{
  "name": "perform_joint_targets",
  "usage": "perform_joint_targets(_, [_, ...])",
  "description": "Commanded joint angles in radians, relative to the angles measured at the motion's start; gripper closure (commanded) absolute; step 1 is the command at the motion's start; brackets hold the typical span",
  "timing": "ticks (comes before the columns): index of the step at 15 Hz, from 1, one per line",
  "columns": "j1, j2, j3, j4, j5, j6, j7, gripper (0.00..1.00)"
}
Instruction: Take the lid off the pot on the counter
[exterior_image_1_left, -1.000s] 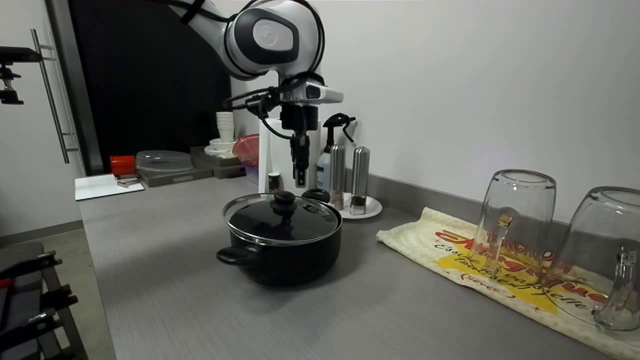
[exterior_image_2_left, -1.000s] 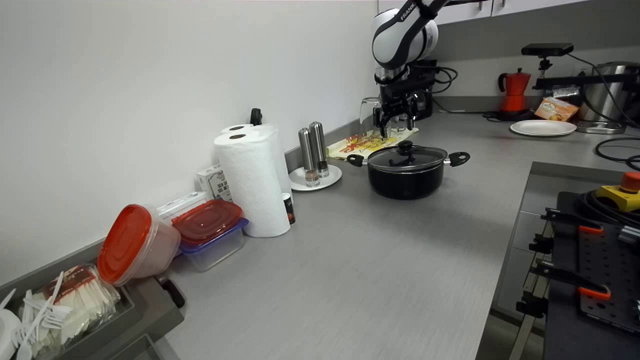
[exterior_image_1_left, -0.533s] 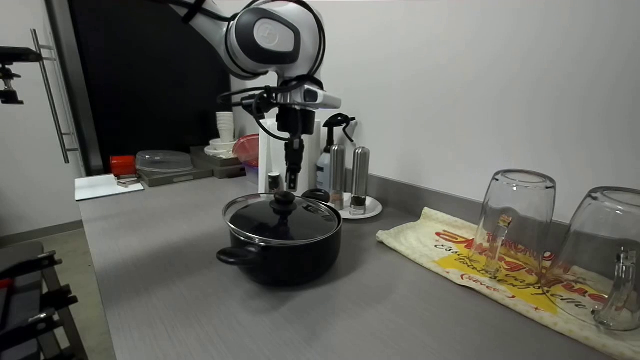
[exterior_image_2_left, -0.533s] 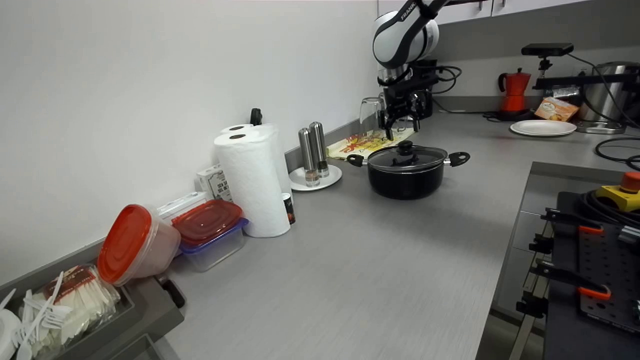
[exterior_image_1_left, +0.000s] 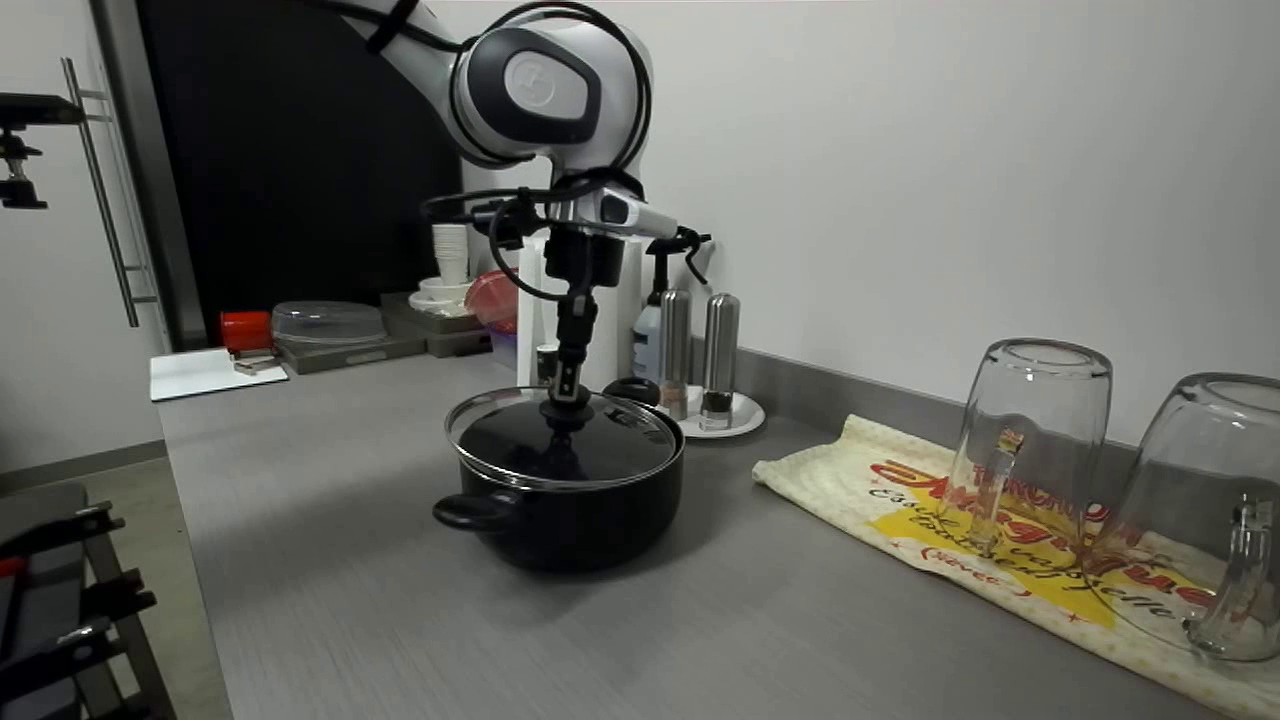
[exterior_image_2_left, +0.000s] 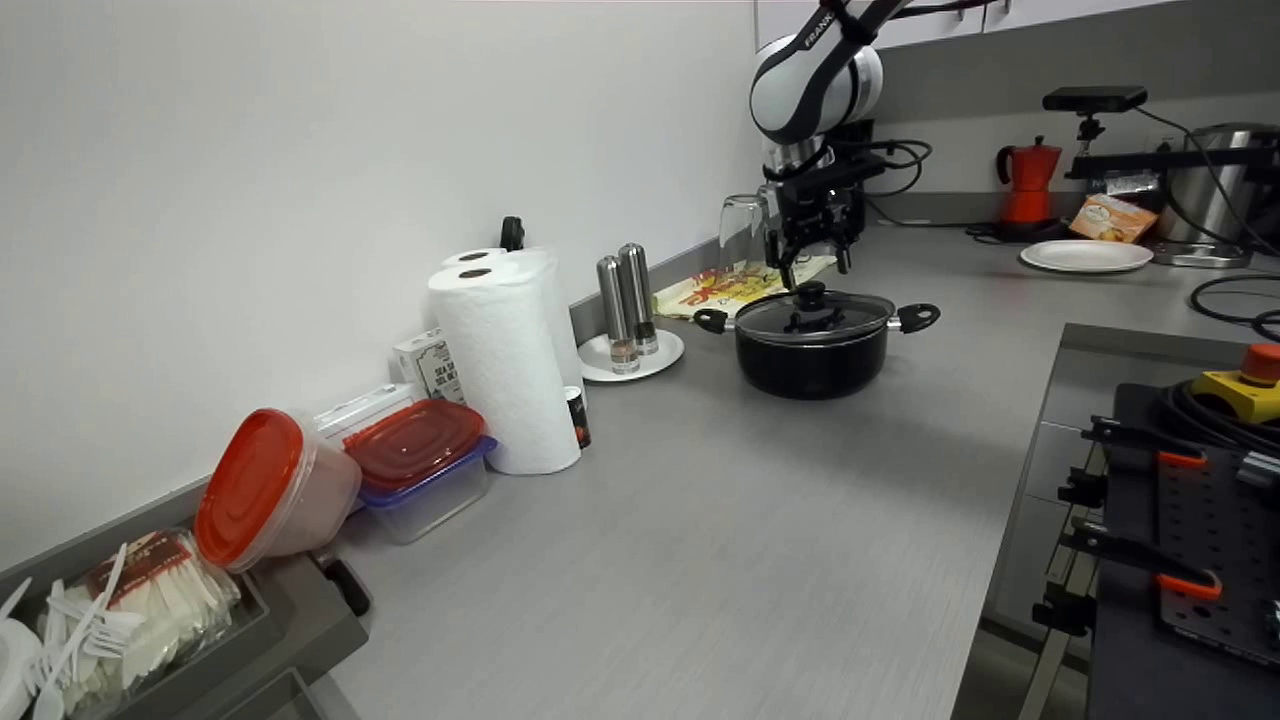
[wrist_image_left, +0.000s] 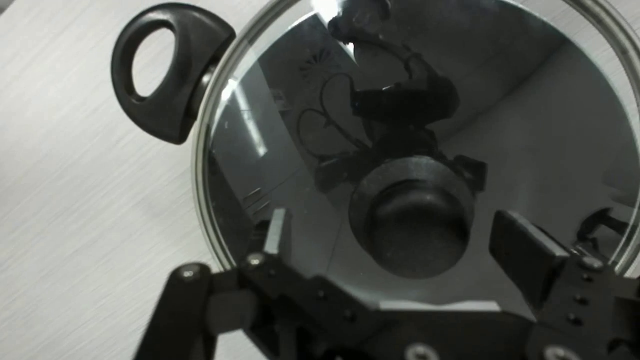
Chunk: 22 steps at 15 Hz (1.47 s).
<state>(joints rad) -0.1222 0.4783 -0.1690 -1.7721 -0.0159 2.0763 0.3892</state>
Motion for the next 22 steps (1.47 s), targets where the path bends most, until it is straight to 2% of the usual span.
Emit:
perform_joint_targets(1, [-0.003, -0.002, 0.009, -0.008, 0.036, -0.020, -0.027, 0.00])
perform_joint_targets(22, [-0.004, 0.038, 0.009, 0.033, 0.032, 0.006, -0.038, 0.00])
